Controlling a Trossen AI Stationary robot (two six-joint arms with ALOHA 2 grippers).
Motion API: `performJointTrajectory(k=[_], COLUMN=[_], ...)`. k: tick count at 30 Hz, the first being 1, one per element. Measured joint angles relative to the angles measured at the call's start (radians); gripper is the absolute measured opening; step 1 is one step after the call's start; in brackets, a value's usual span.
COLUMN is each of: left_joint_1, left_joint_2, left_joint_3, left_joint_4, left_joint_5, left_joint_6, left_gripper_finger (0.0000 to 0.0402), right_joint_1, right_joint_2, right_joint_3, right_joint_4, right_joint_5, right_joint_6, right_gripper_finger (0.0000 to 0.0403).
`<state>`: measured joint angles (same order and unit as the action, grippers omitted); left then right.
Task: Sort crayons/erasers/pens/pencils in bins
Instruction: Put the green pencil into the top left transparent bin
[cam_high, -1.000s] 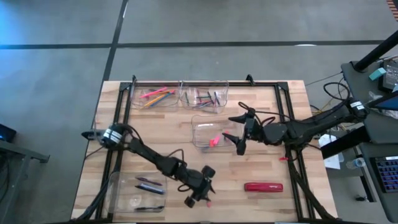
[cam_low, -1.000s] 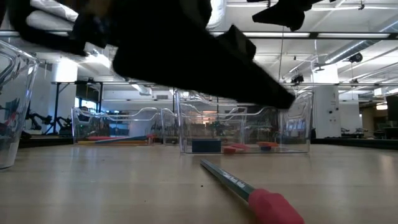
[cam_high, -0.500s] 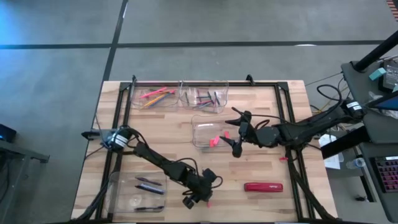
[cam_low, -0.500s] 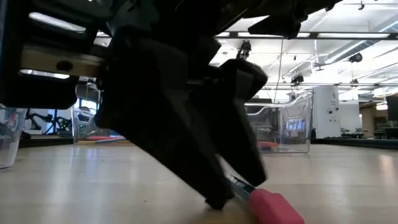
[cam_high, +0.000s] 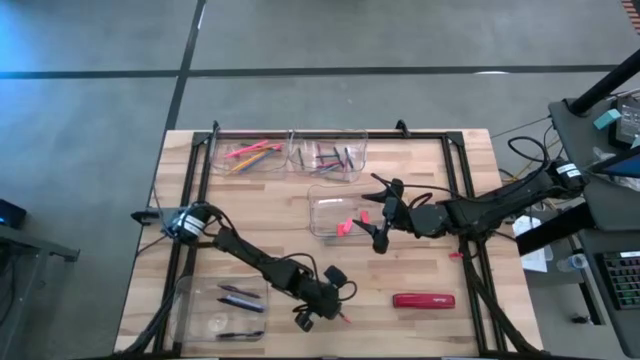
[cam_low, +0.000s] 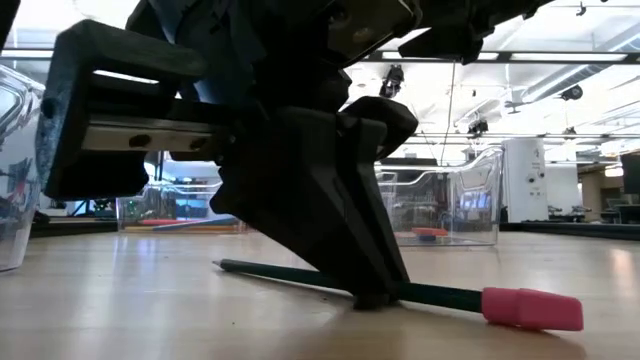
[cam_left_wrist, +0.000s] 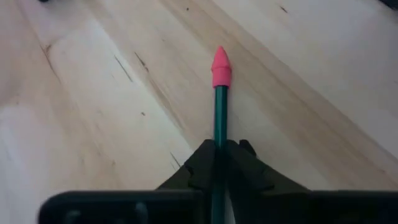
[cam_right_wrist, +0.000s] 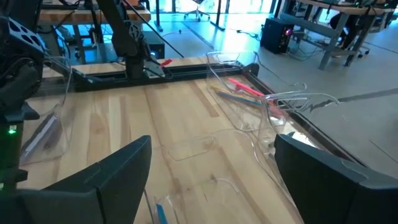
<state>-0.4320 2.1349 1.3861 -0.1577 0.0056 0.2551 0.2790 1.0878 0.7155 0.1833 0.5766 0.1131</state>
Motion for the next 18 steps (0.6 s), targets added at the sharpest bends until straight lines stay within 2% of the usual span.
performJointTrajectory(k=[7, 10, 18], left_joint_1=[0.0, 0.001, 0.007], left_joint_2=[-0.022, -0.061, -0.254], left_joint_3=[-0.004, -0.006, -0.003], left_joint_4=[-0.022, -0.094, -0.374], left_joint_5=[-0.008, -0.022, -0.206], left_joint_6=[0.013, 0.013, -0.01], left_gripper_finger=[0.0005, 0.0004, 0.0002], right_joint_1=[0.0, 0.0, 0.0], right_joint_2=[0.0, -0.002, -0.029], right_joint_3=[0.0, 0.0, 0.0], right_joint_4=[0.0, 0.0, -0.006], right_joint_5=[0.001, 0.001, 0.002], right_joint_6=[-0.003, -0.01, -0.021], right_gripper_finger=[0.0325, 0.0325, 0.0325])
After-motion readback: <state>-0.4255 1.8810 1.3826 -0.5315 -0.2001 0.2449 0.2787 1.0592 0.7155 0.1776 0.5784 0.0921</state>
